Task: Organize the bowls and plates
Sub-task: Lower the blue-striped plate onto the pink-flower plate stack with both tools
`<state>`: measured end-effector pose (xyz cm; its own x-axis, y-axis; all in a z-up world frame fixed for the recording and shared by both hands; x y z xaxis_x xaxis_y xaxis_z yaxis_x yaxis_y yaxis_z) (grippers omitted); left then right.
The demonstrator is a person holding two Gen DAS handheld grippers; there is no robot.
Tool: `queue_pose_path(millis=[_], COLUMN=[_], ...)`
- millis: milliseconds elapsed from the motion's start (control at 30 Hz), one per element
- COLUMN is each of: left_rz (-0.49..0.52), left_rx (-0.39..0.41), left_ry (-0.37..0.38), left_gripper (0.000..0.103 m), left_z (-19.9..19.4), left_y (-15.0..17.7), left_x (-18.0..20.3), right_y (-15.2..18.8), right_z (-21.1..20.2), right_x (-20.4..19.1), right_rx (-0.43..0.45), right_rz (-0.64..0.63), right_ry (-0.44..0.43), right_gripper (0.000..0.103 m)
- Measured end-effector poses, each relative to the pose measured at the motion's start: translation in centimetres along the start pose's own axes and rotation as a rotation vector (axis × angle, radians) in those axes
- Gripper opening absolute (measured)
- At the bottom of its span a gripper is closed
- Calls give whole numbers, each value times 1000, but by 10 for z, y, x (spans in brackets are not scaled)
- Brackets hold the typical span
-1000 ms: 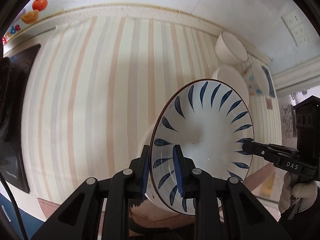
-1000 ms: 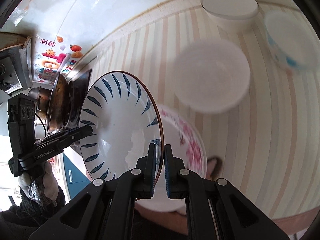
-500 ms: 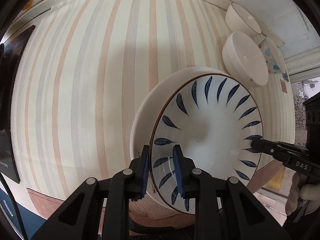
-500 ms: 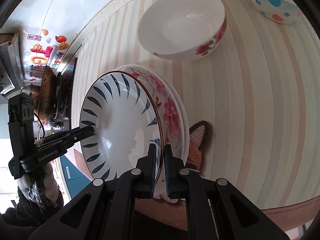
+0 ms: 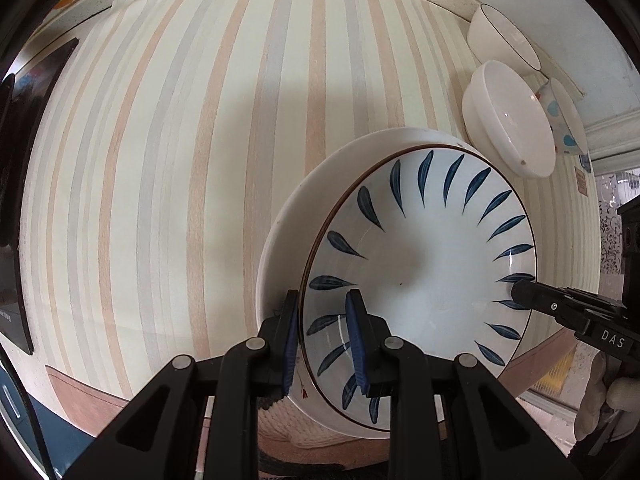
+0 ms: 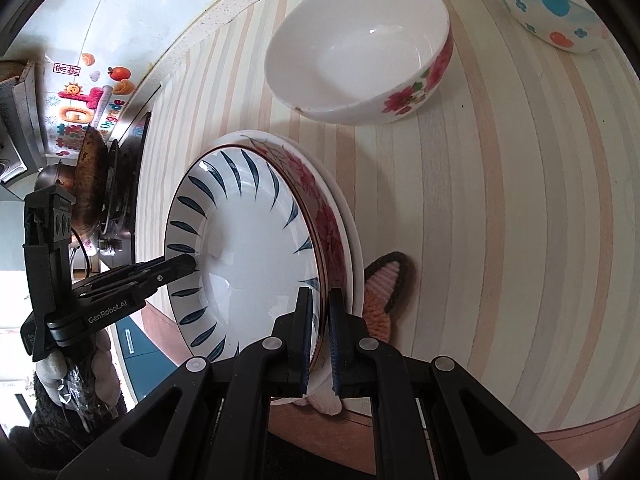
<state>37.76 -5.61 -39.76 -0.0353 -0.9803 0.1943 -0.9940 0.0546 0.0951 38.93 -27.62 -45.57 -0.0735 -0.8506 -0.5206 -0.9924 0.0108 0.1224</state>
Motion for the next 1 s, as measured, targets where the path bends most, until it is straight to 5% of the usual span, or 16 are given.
queue_pose_path(millis=[533,733,1000], left_rz=[-37,-23,24], left_rx=[72,143,235], left_ry=[-85,-123,-64], left_gripper=[21,21,21], left_z=[-33,-73,-136], left_y=[19,51,97], left_x=[-8,6,25], right_y=[6,25,88], right_z=[-9,-45,-109], right_x=[-7,-27,-85], right_rx=[-26,59,207], right_rz=[31,2,-49], right_ry=[58,110,152], right_gripper=[12,12,12])
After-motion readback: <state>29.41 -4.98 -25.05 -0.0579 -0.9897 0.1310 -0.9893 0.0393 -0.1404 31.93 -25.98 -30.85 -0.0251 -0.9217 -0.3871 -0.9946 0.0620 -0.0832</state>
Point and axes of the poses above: each gripper's, at about its wrist camera, not at the fingertips, and z roughly the way its jaws point, x to its right, y to its underside, the point moved 4 cm from there along z, roughly the way its jaws point, and after that the axes turned 7 degrees about -x, right-handed, at the moved point
